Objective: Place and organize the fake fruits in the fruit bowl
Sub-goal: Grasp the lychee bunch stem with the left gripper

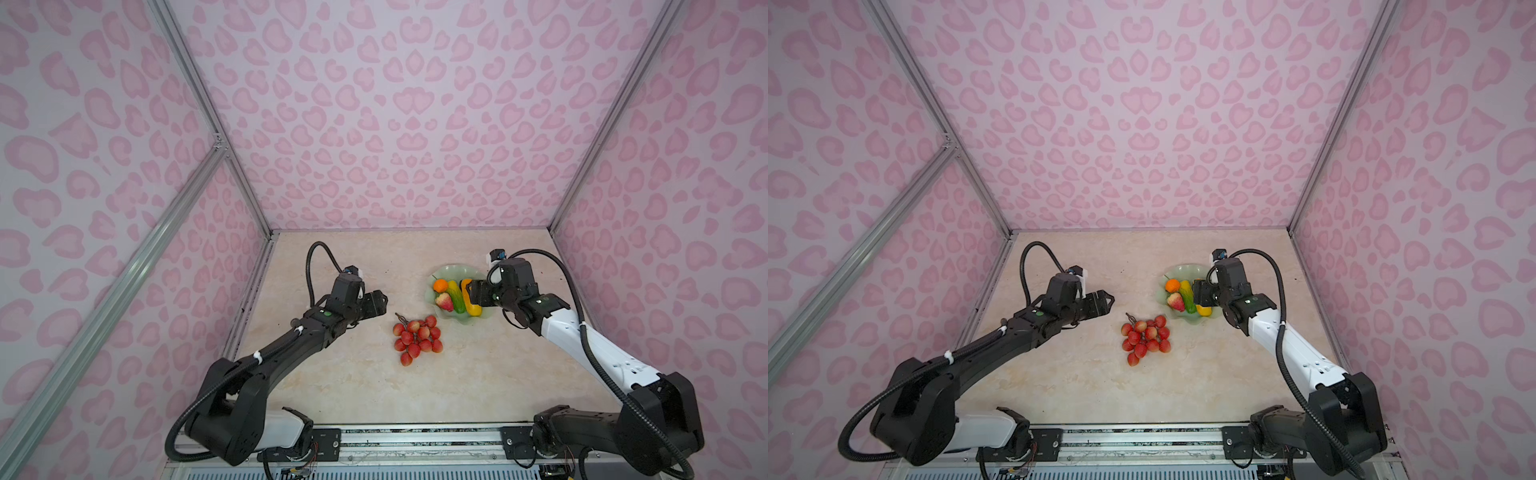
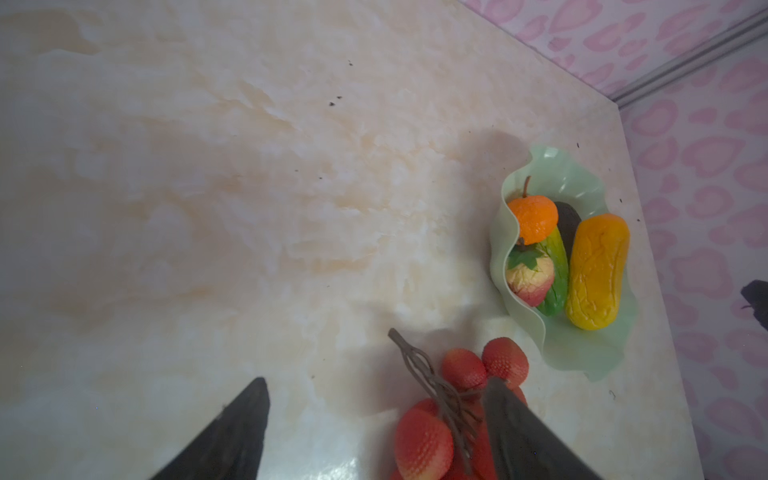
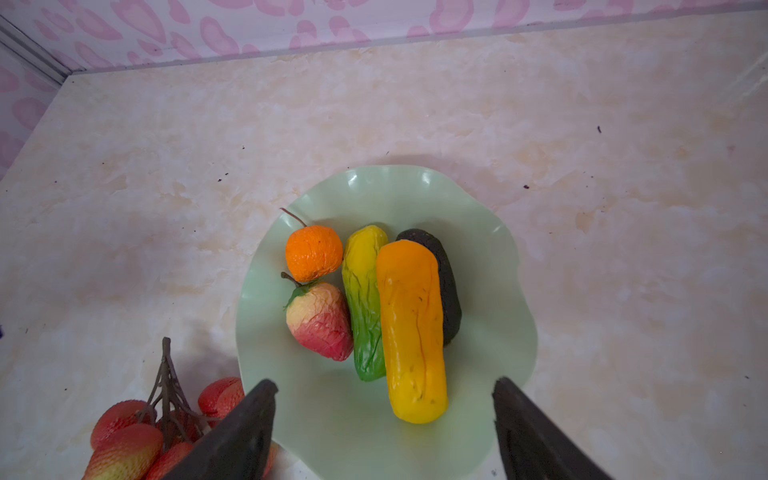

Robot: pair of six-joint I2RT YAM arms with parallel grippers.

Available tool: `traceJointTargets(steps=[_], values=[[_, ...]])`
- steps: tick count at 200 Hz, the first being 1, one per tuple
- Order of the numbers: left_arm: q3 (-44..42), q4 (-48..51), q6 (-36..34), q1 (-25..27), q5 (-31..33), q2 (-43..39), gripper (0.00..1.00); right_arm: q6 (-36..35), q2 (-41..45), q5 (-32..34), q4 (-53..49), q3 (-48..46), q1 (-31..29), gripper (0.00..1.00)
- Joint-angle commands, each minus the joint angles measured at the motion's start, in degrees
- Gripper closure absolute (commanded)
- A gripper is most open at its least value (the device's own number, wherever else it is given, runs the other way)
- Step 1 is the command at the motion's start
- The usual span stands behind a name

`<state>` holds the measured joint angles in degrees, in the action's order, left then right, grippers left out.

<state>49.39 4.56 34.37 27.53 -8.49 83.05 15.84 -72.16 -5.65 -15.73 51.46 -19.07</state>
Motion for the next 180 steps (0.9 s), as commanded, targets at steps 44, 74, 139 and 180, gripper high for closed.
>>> traceJointTargets(steps=[44, 74, 139, 180], values=[[11.9, 7.1, -2.6, 7.4, -5.6, 19.2, 0.27, 0.0, 5.9, 0.5, 0.5, -3.0, 0.1, 0.15], [11.8, 7.0, -1.7, 8.9, -5.2, 22.3, 0.29, -0.1, 6.9, 0.4, 1.2, -3.8, 0.1, 0.14], [14.4, 5.8, 0.1, 10.4, -7.2, 26.8, 0.5, 0.2, 7.1, 0.8, 1.4, -4.1, 0.5, 0.13], [13.6, 6.0, 0.3, 10.4, -6.8, 25.7, 0.62, 0.4, 7.2, 0.6, 1.9, -4.5, 0.6, 0.13]])
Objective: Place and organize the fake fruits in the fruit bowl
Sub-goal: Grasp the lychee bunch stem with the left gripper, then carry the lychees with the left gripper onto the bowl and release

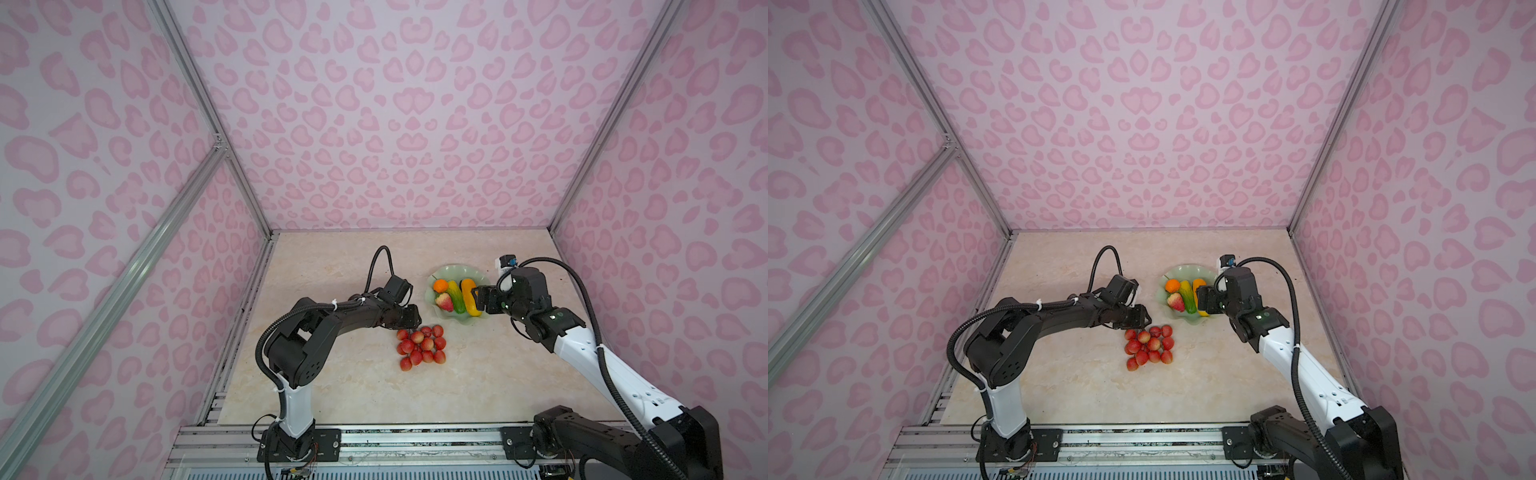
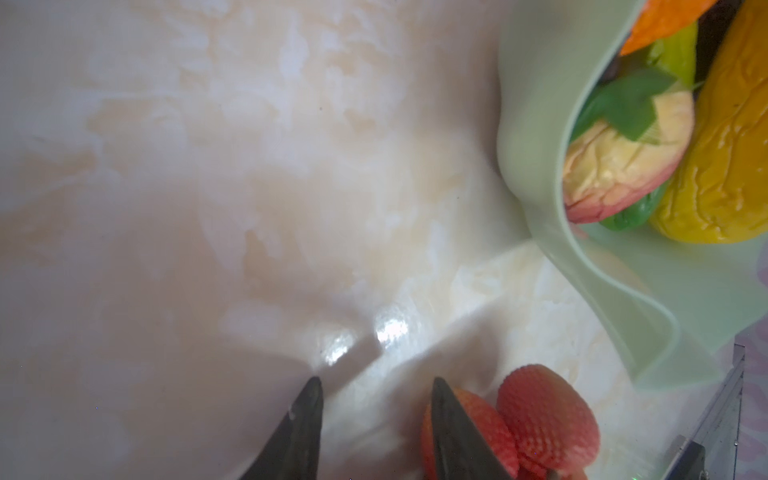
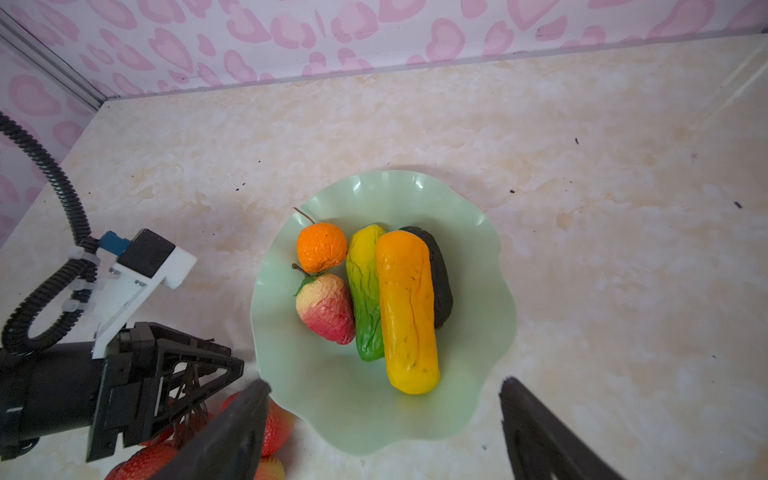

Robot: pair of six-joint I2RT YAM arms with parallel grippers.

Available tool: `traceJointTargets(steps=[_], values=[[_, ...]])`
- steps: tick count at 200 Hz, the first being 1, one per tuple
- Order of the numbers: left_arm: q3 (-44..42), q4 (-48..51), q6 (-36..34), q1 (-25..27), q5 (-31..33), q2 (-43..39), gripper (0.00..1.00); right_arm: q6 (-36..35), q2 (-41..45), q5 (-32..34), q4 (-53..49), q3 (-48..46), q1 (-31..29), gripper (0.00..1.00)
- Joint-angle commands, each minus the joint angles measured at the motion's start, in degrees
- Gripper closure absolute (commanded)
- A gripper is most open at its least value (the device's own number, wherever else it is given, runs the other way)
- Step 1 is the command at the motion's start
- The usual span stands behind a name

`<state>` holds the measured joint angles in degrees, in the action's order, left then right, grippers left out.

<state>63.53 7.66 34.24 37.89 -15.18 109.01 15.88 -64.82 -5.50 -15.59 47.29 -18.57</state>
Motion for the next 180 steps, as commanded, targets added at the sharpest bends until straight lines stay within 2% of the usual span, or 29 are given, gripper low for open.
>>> traceJointTargets(steps=[1, 65, 93, 152, 180], values=[[-0.5, 2.9, 0.4, 0.1, 0.0, -0.3, 0.62, 0.4, -0.2, 0.4, 1.8, -0.4, 0.1, 0.13], [-0.3, 4.1, -0.1, 0.0, -0.2, -2.9, 0.89, 0.8, -0.5, 0.1, 2.0, -0.4, 0.0, 0.13], [-0.1, 4.8, -0.6, 0.0, -0.2, -5.1, 0.96, 1.2, -0.4, 0.0, 2.3, -0.4, 0.0, 0.13], [-0.7, 5.8, -2.3, 0.1, -1.0, -13.6, 0.96, 1.8, 0.3, 0.0, 2.6, -0.4, 0.0, 0.13], [1.9, 5.4, -4.7, 0.4, -2.8, -17.8, 0.96, 1.8, 2.4, -2.1, 4.0, -1.4, 0.1, 0.11]])
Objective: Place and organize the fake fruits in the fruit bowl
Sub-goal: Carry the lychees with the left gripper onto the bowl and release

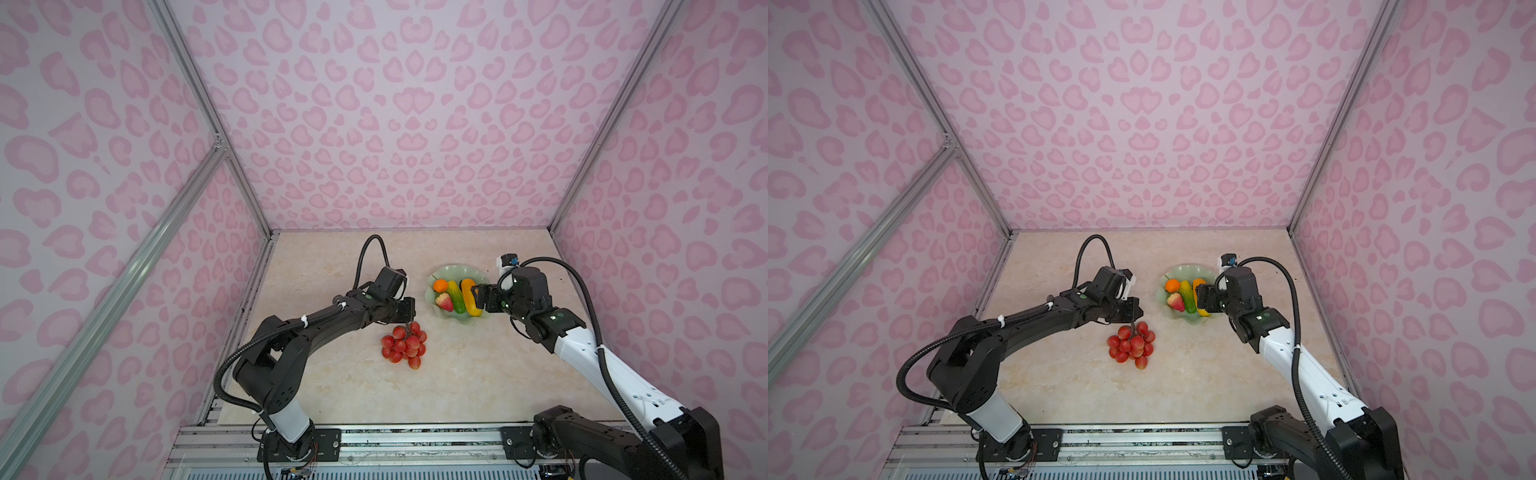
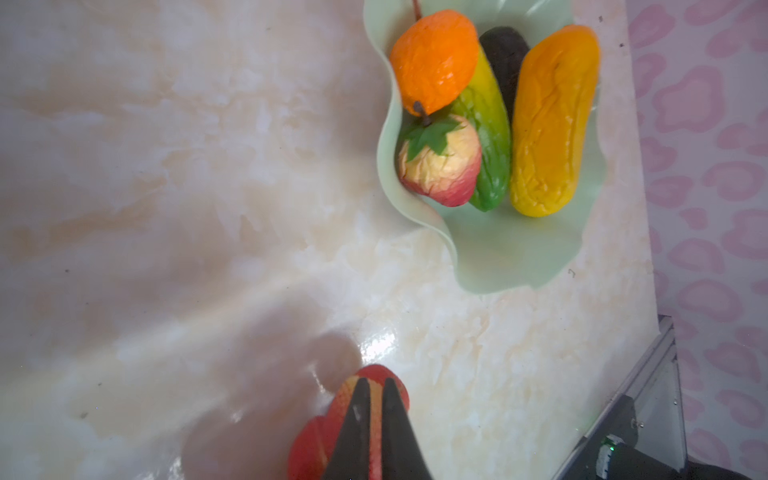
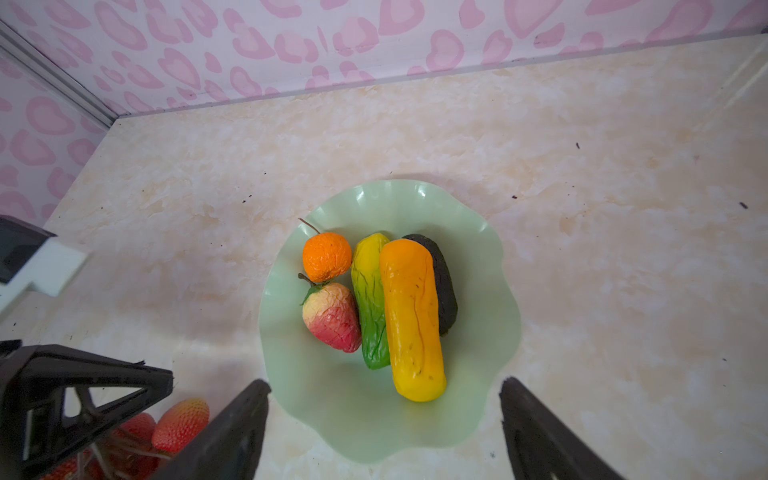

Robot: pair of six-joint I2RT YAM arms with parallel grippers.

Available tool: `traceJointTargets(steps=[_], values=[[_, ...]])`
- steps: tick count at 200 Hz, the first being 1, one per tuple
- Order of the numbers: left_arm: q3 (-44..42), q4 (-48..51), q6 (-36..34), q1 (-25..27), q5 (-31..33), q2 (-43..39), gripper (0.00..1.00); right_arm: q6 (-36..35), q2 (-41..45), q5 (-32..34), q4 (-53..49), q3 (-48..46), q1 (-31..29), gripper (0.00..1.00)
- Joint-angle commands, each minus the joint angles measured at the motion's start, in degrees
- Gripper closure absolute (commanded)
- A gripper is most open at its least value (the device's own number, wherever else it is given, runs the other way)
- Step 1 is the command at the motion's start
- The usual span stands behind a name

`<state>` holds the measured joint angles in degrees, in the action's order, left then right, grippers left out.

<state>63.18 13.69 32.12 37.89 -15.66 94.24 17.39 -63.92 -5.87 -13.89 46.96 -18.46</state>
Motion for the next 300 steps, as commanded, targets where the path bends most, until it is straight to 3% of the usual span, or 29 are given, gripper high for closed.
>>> traceJointTargets(steps=[1, 48, 97, 167, 224, 243, 258, 283, 291, 300], values=[[2.3, -0.7, -2.6, 0.4, -2.4, -3.2, 0.96, 0.3, 1.6, -1.8, 2.4, -1.1, 0.0, 0.11], [12.4, -1.7, -5.7, 3.4, -5.3, -2.3, 0.96, 2.2, 12.2, 0.2, 10.8, -8.8, 0.0, 0.04], [23.8, -3.7, -6.8, 4.0, -8.8, 8.7, 0.96, 1.8, 24.0, 5.5, 7.9, -11.4, 0.2, 0.02], [41.6, -3.2, -8.2, 4.2, -9.4, 26.0, 0.96, 1.6, 26.6, 6.3, 3.8, -10.7, 0.7, 0.02], [46.6, -3.0, -6.4, 3.6, -8.7, 33.6, 0.94, 2.0, 25.3, 5.4, 4.4, -10.9, 0.9, 0.02], [46.5, -2.9, -6.3, 3.6, -8.8, 33.8, 0.76, 2.0, 25.0, 5.5, 4.7, -11.2, 1.0, 0.02], [46.0, -2.8, -6.7, 3.6, -7.7, 32.9, 0.42, 2.0, 24.8, 5.7, 5.0, -11.3, 1.2, 0.02], [45.3, -2.8, -8.2, 3.5, -4.6, 29.7, 0.13, 1.9, 24.0, 5.5, 5.5, -11.1, 1.5, 0.02], [45.4, -3.0, -8.5, 3.5, -3.6, 28.5, 0.0, 1.9, 23.6, 5.5, 5.5, -10.9, 1.5, 0.02], [45.4, -3.4, -8.9, 3.5, -2.4, 26.9, 0.03, 1.9, 23.3, 5.5, 5.7, -10.9, 1.7, 0.02]])
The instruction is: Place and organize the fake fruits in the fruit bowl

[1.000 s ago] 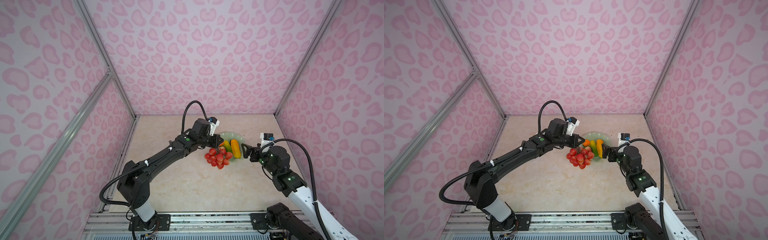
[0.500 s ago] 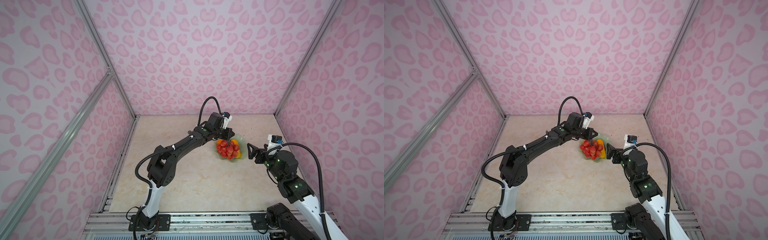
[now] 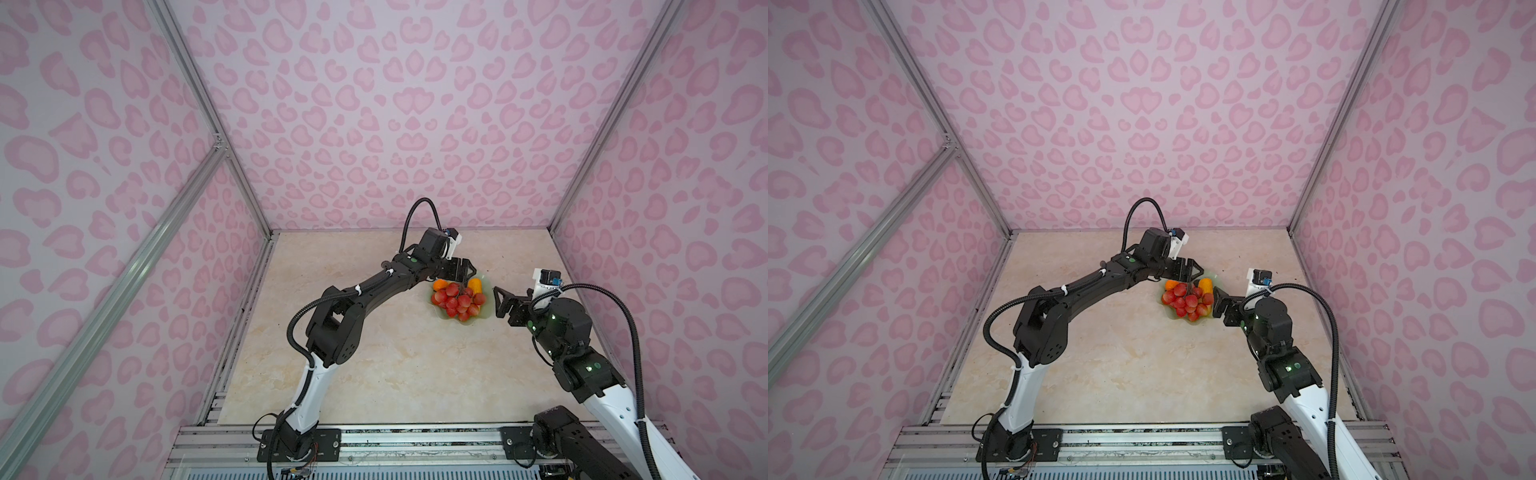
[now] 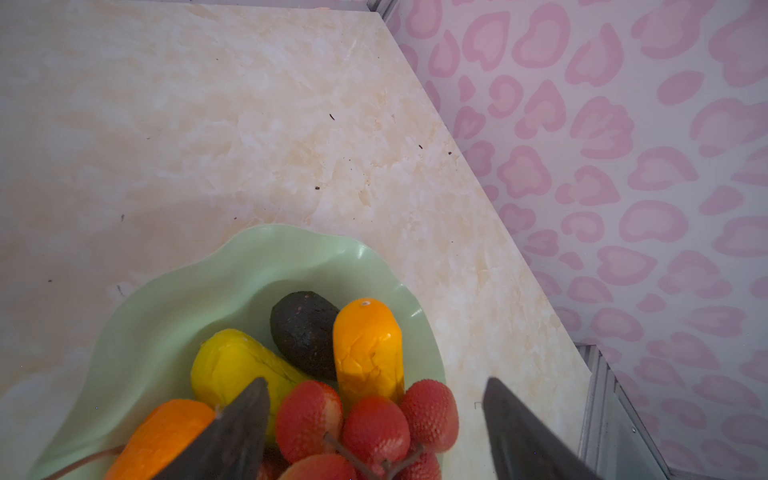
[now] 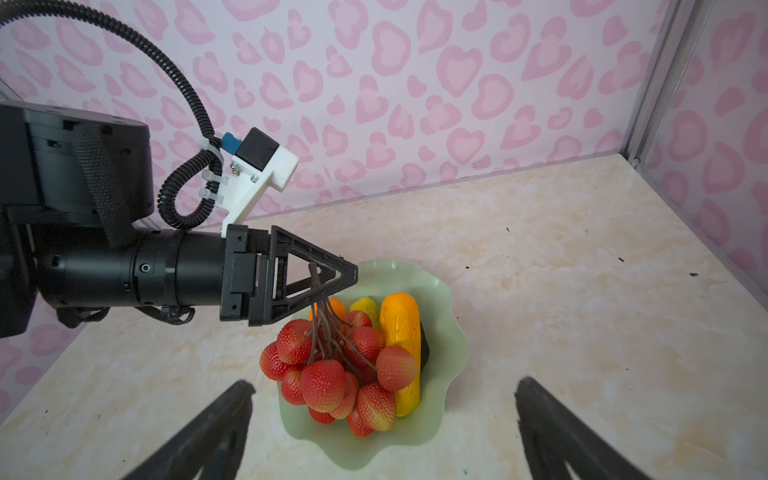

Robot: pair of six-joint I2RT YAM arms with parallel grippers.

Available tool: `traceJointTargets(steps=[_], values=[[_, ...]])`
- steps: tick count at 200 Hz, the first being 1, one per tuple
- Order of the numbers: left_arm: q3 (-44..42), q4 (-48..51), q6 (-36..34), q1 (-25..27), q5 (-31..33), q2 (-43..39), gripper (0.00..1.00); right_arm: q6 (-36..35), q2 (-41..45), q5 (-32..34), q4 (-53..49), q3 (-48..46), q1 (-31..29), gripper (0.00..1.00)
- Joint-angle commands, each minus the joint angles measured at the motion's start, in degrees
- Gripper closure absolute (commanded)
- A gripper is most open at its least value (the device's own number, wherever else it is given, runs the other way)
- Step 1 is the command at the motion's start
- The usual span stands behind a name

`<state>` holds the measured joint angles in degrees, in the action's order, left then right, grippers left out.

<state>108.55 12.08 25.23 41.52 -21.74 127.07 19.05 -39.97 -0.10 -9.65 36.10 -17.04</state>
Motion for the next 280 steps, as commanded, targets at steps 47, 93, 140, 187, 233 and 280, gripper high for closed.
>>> traceJointTargets(steps=[47, 93, 140, 187, 233, 280], values=[[-2.3, -7.4, -5.8, -0.2, 11.2, -16.6, 0.03, -0.9, -3.0, 0.1, 1.6, 1.4, 0.8, 0.02], [-17.8, -20.3, -12.1, -0.5, 22.4, -33.0, 0.03, -1.8, -7.6, 0.0, 1.5, 3.7, 1.3, 0.02], [-30.4, -28.5, -14.3, -1.3, 24.7, -44.4, 0.03, -1.9, -11.8, 0.3, 3.5, 4.5, 1.2, 0.01], [-39.0, -29.8, -16.9, -1.8, 29.5, -50.0, 0.03, -4.6, -15.2, 6.3, 5.0, 5.0, 1.3, 0.01], [-62.2, -31.2, -21.6, -7.2, 47.6, -63.4, 0.03, -13.1, -20.8, 19.4, 28.6, -7.4, 1.8, 0.01], [-87.1, -38.4, -22.1, -20.2, 54.6, -76.8, 0.03, -16.0, -31.4, 28.1, 41.4, -12.3, 4.8, 0.01]])
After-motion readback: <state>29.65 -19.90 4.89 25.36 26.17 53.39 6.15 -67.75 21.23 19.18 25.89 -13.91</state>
